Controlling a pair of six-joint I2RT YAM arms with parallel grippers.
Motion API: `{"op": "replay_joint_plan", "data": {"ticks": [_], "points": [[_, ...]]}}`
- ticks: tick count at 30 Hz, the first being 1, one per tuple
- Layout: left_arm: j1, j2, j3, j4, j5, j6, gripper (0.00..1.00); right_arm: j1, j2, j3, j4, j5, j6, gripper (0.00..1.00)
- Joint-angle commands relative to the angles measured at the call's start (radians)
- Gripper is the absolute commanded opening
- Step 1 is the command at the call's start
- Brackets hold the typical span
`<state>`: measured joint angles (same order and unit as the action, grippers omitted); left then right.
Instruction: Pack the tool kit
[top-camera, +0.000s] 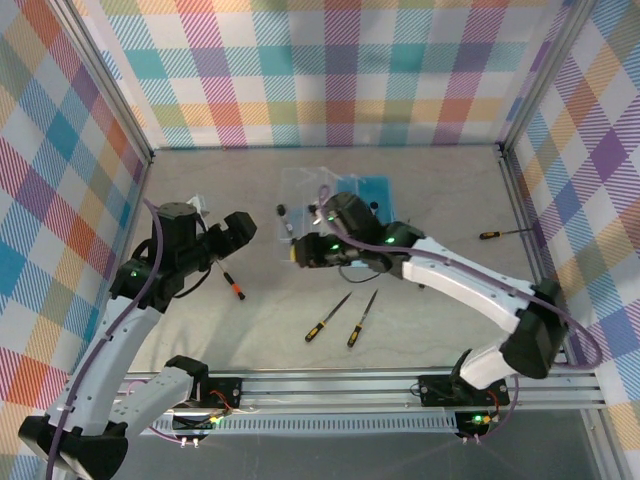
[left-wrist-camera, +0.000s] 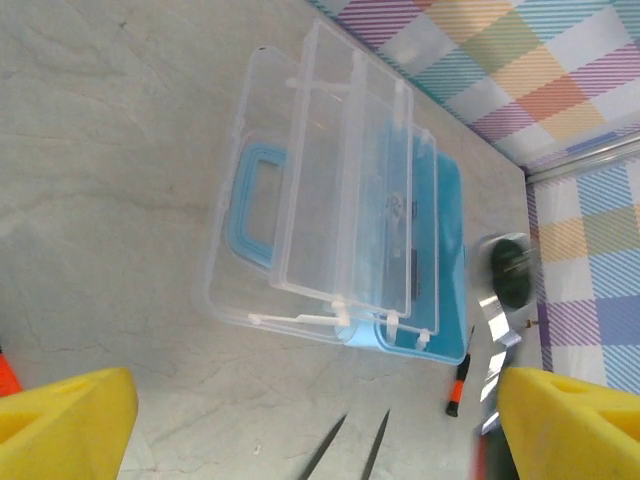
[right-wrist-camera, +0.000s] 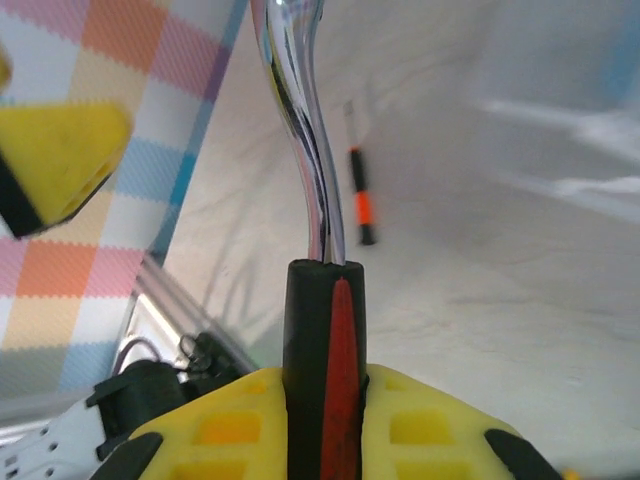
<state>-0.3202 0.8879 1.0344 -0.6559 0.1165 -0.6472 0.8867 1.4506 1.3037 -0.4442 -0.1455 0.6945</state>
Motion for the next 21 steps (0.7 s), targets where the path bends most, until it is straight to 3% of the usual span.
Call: {"op": "replay_joint_plan", "data": {"ticks": [1, 5, 9, 15, 21], "points": [[-0.003, -0.043, -0.022, -0.049, -0.02, 0.029, 0.92, -0.126, -0.124, -0.051, -0.129, 0.096, -0.06, 0.03], [-0.003, -0.056, -0.038, -0.059, -0.03, 0.036, 0.92, -0.27, -0.192, -0.102, -0.23, 0.163, -0.095, 0.04], [-0.003, -0.041, -0.046, -0.05, -0.02, 0.029, 0.92, -0.378, -0.16, -0.114, -0.255, 0.164, -0.139, 0.04], [-0.003, -0.011, -0.036, -0.047, 0.0, 0.029, 0.91, -0.501, 0.018, -0.051, -0.219, 0.07, -0.254, 0.04], [-0.003, -0.007, -0.037, -0.065, -0.003, 0.042, 0.91, -0.558, 0.248, 0.08, -0.231, -0.054, -0.328, 0.04]]}}
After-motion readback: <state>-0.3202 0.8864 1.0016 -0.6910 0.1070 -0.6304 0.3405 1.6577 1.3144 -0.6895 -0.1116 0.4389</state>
